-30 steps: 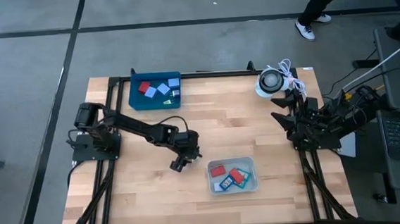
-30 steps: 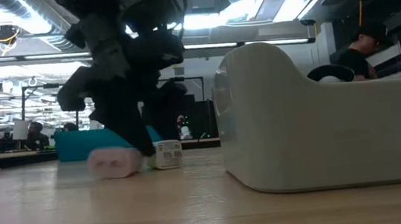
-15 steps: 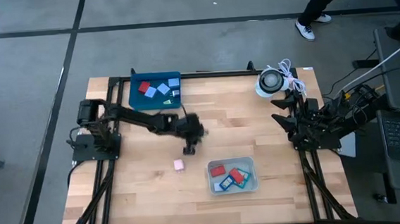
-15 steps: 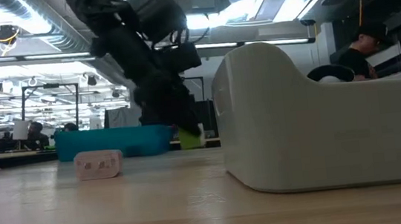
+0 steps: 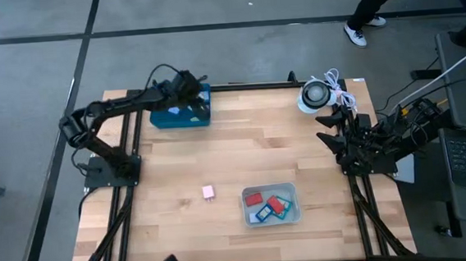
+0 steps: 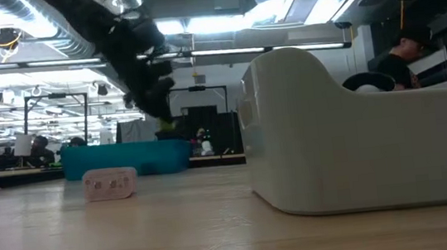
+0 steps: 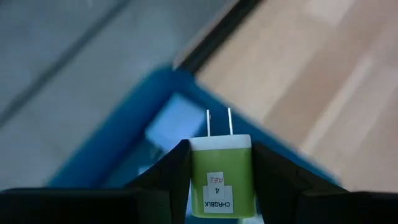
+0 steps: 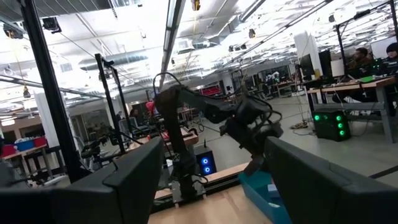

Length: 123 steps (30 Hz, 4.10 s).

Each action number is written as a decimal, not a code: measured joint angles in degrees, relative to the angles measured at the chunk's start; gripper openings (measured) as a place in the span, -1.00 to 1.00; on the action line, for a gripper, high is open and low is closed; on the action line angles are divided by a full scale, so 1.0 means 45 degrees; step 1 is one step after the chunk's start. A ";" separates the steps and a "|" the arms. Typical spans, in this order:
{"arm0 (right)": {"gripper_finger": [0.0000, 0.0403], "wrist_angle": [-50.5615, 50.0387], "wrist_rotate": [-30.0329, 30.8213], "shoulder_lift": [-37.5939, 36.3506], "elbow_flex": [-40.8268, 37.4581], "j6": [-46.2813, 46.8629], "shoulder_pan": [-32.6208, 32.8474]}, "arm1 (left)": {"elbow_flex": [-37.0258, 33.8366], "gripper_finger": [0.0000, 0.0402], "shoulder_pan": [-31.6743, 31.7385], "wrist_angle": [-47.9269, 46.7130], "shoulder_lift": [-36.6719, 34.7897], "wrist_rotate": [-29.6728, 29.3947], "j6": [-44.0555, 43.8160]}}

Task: Pick & Place Office items
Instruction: Put the green adapter into the blue bin, then put the pink charger adapter into the blue bin

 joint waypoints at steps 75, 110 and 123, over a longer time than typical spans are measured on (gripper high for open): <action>0.42 0.0059 0.0420 0.0005 0.0010 0.0773 0.0287 | -0.4246 0.63 -1.0954 0.2638 0.0048 0.1619 0.2516; 0.42 -0.0043 -0.0690 0.0005 0.0007 0.1432 0.0287 | -0.2133 0.39 -1.0041 0.3065 0.2904 0.3122 0.0775; 0.42 -0.0043 -0.0690 0.0005 0.0005 0.1428 0.0287 | -0.2159 -0.05 -0.9947 0.3038 0.2789 0.3444 -0.0175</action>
